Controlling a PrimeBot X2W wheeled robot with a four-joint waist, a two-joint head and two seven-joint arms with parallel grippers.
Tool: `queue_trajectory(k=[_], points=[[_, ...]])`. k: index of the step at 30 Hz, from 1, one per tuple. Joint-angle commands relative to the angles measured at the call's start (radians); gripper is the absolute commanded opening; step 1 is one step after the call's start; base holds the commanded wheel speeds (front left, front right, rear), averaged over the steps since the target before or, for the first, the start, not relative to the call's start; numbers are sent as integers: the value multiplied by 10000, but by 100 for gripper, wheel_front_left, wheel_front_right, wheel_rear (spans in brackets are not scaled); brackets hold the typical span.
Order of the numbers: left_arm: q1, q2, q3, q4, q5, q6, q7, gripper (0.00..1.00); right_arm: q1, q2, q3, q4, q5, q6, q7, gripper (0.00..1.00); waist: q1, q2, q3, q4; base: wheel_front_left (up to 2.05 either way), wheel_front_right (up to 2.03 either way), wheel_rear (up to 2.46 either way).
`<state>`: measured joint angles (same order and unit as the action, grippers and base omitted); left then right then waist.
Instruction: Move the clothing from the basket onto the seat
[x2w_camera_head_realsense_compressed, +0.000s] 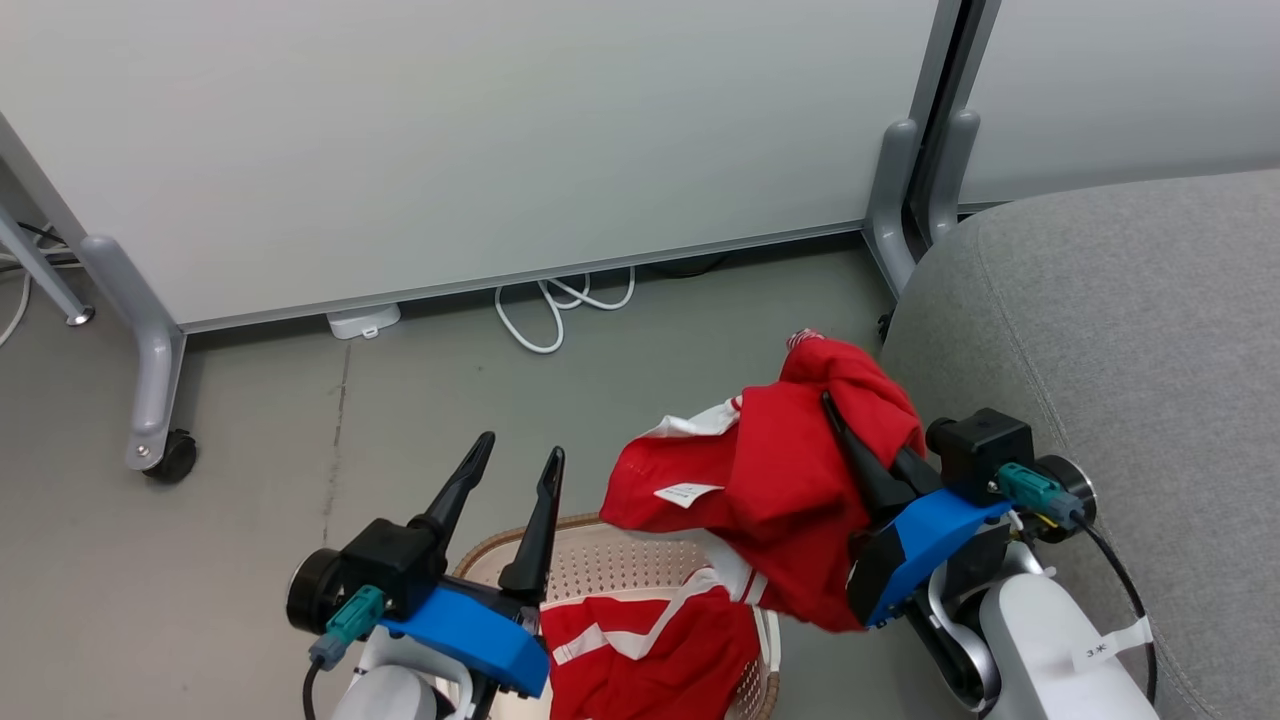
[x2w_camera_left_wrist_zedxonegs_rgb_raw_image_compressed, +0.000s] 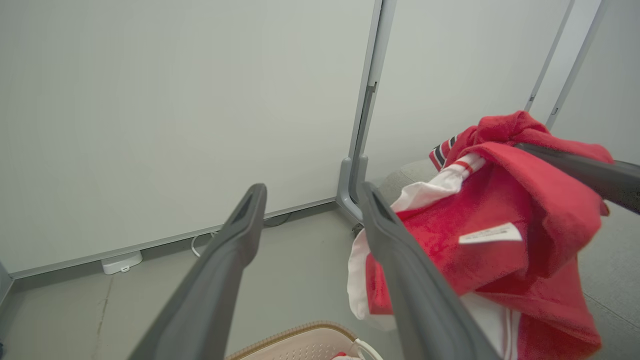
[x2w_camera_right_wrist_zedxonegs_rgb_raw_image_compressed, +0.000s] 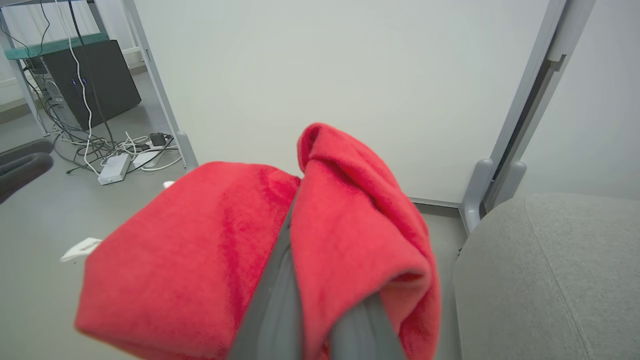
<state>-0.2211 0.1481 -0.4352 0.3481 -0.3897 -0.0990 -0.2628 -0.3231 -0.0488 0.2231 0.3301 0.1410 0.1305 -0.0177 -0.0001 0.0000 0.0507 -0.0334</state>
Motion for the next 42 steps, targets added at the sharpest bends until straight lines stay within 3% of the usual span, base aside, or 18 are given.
queue_trajectory(k=[1,9,15,35,42], points=[[200,-91,301,-105,200,-81,-31,100,94,-29,-97,-112,-88,5,-10,0,1,0,10,21,0,0,0],[462,-391,826,-152,685,-257,-31,100,207,-29,-191,-141,-79,5,6,0,1,0,0,-57,0,0,0],[515,-491,915,-162,880,-340,-29,100,223,-27,-242,-196,-109,5,29,0,1,0,31,-493,0,0,0],[295,-96,561,-243,803,-319,-29,100,229,-23,-225,-236,40,5,-127,0,1,0,489,-3908,0,0,0],[193,49,492,-217,819,-319,-31,100,338,-21,-266,-181,213,5,-301,0,1,0,686,-4777,0,0,0]])
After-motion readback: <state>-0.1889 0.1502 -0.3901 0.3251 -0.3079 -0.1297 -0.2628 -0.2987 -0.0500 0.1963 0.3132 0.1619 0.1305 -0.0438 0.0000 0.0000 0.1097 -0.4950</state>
